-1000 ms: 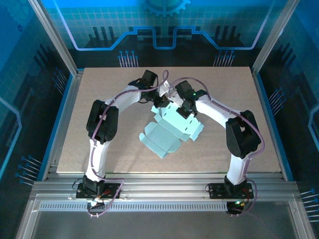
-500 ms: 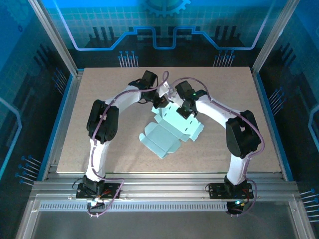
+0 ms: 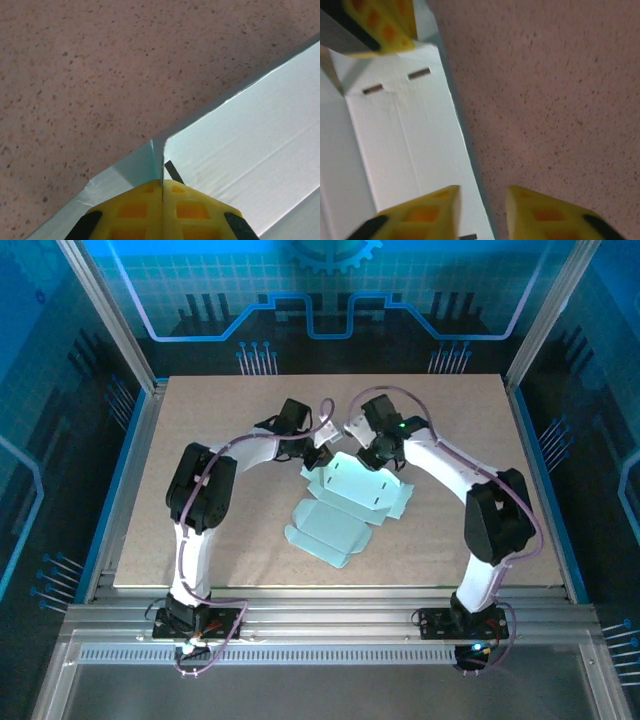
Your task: Fold the paper box
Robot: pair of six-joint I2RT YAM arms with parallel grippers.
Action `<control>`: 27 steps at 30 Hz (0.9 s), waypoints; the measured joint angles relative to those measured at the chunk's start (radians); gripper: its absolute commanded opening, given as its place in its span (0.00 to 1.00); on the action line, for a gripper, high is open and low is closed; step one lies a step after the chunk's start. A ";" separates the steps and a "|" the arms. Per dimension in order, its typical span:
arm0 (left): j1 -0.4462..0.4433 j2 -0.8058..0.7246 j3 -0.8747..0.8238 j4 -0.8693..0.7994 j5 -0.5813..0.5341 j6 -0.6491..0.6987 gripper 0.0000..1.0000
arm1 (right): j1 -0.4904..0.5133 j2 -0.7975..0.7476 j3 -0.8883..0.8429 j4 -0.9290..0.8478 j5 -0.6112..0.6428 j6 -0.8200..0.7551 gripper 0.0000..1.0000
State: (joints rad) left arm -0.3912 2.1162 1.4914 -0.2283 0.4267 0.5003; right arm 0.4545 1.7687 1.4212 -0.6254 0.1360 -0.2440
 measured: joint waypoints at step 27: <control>-0.053 -0.166 -0.477 0.864 -0.121 -0.136 0.00 | -0.328 0.138 0.035 -0.009 -0.813 0.431 0.51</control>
State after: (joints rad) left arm -0.4446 1.9499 1.0142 0.6353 0.3061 0.3645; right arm 0.1265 1.9064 1.4563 -0.6346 -0.6773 0.1871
